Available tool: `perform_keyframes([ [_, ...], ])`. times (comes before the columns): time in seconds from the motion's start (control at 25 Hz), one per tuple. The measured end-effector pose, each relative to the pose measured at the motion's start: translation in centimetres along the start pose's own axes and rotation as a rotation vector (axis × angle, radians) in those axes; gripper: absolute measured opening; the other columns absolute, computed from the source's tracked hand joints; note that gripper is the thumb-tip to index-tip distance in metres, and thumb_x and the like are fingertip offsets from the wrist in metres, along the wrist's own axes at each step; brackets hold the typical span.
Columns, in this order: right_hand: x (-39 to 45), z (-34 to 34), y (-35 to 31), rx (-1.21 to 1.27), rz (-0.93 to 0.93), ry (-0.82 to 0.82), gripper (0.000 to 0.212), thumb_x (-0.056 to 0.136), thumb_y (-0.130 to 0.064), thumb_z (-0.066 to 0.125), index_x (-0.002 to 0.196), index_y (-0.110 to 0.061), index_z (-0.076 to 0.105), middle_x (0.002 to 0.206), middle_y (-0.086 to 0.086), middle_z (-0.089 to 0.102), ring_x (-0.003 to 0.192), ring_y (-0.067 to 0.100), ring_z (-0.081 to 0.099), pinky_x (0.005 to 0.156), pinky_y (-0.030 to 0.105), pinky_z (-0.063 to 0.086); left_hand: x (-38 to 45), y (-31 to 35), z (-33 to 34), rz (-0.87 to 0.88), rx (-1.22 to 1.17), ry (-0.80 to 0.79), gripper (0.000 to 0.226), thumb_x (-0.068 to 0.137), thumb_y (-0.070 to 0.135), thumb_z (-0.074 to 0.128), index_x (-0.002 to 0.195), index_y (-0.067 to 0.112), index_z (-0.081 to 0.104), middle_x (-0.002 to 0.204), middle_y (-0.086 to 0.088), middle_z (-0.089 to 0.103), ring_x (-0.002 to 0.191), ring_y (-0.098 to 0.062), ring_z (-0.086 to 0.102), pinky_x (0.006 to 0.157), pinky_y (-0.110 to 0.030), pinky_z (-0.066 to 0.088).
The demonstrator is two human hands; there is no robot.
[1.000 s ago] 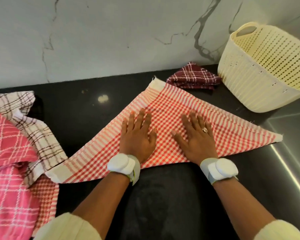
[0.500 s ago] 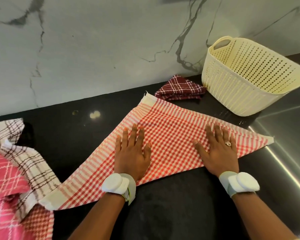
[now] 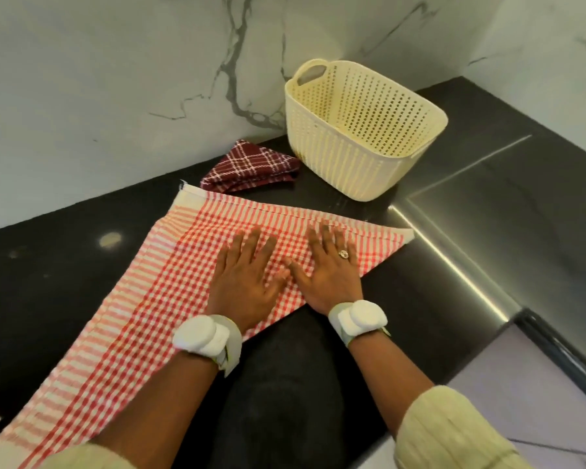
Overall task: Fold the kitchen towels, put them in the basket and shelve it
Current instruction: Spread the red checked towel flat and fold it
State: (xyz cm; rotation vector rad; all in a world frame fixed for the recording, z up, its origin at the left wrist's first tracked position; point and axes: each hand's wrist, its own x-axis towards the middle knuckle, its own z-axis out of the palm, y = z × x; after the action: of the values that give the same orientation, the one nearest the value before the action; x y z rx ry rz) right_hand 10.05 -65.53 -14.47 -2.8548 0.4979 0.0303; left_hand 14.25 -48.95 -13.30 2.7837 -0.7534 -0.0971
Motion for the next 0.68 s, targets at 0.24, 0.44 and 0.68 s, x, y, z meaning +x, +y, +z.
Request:
perform_keyframes([
  [0.24, -0.6, -1.4, 6.0, -0.039, 0.160, -0.005, 0.086, 0.089, -0.074, 0.019, 0.154, -0.024, -0.005, 0.162, 0.005, -0.010, 0.148, 0.025, -0.011, 0.119, 0.046, -0.009, -0.3, -0.9, 1.2, 0.022, 0.093, -0.133, 0.080, 0.078, 0.077, -0.010, 0.148, 0.038, -0.019, 0.156, 0.006, -0.028, 0.143, -0.020, -0.028, 0.112, -0.041, -0.024],
  [0.44, -1.2, -2.1, 0.6, 0.015, 0.024, 0.014, 0.073, 0.097, -0.052, 0.037, 0.154, -0.017, 0.008, 0.161, 0.011, -0.006, 0.148, 0.031, -0.007, 0.117, 0.043, -0.009, -2.5, -1.7, -0.8, -0.080, -0.087, 0.011, 0.075, 0.084, 0.066, -0.003, 0.152, 0.034, -0.004, 0.156, 0.009, -0.022, 0.142, -0.014, -0.027, 0.111, -0.035, -0.025],
  [0.68, -1.4, 2.6, -11.4, 0.046, -0.344, -0.096, 0.061, 0.098, -0.054, 0.030, 0.152, -0.026, 0.021, 0.162, 0.002, 0.005, 0.149, 0.021, 0.001, 0.119, 0.037, -0.001, -8.0, -6.6, -0.1, -0.295, 0.029, -0.001, 0.070, 0.094, 0.063, 0.016, 0.154, 0.028, 0.009, 0.162, 0.001, 0.000, 0.149, -0.022, -0.004, 0.117, -0.040, -0.011],
])
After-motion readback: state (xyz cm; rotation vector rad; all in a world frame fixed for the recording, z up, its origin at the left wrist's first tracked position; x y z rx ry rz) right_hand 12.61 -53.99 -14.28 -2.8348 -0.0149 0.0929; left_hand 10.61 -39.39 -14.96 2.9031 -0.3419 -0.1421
